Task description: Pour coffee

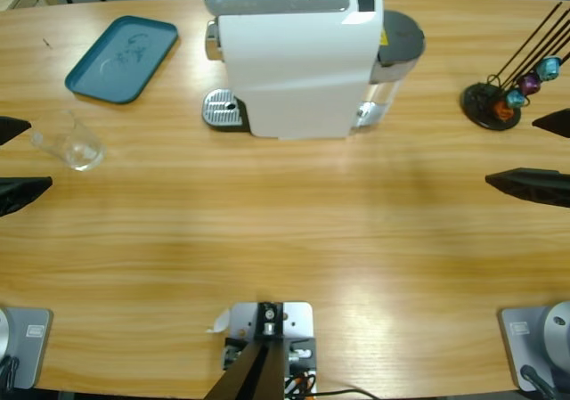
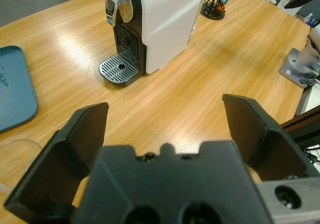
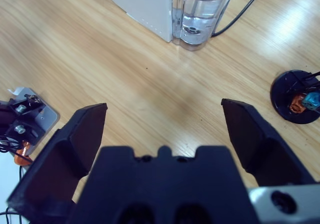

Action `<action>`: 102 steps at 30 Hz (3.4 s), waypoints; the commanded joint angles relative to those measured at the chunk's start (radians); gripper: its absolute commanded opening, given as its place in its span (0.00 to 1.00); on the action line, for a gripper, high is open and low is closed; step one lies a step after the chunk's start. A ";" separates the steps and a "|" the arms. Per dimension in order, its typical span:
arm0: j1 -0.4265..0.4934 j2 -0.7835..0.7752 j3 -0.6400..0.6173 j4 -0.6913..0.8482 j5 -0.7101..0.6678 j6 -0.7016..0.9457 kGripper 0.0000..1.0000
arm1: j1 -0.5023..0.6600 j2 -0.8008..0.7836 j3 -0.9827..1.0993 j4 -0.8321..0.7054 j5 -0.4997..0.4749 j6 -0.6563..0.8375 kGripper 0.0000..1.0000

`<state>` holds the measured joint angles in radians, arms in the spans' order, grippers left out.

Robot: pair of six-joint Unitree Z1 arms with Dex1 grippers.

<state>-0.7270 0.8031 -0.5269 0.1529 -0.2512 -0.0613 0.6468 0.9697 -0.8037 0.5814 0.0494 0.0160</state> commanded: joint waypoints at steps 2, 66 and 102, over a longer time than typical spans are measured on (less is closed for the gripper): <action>0.006 0.011 0.038 -0.012 -0.006 -0.005 1.00 | 0.011 -0.016 0.032 -0.005 0.006 0.002 1.00; 0.168 0.917 -0.524 -0.203 -0.352 -0.669 0.00 | 0.011 -0.010 0.031 -0.008 0.004 0.013 1.00; -0.096 0.471 -0.338 0.034 0.194 0.334 1.00 | -0.238 0.086 0.181 -0.270 -0.444 0.247 0.95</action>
<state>-0.7106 1.4112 -1.0480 0.0121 -0.3820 -0.0075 0.5124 1.0052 -0.7815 0.5342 -0.3355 0.2311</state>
